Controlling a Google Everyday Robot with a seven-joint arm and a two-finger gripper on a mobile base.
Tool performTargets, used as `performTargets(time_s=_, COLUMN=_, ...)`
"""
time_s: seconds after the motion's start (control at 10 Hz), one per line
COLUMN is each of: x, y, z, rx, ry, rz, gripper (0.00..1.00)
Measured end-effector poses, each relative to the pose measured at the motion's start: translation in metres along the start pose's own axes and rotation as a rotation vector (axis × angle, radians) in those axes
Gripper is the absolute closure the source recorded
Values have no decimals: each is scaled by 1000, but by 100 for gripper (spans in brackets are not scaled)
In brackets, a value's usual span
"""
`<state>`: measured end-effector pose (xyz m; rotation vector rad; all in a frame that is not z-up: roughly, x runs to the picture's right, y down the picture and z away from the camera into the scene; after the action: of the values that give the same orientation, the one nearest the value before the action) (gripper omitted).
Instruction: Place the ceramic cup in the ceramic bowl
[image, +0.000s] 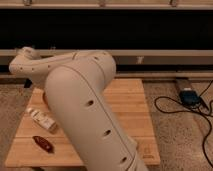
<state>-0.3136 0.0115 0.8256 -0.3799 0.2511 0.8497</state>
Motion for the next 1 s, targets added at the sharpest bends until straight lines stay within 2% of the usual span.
performTargets(time_s=0.2, x=-4, y=12, z=22, rx=18, ry=4, rz=-36, gripper=20)
performTargets(time_s=0.4, x=-9, y=15, z=27, rx=47, ry=-18, rz=-69, gripper=20)
performTargets(time_s=0.7, x=-19, y=15, z=24, rx=85, ry=-57, rz=-110, gripper=20)
performTargets(time_s=1.0, x=-20, y=-6, z=0, rx=101, ry=-96, rz=-113, gripper=20)
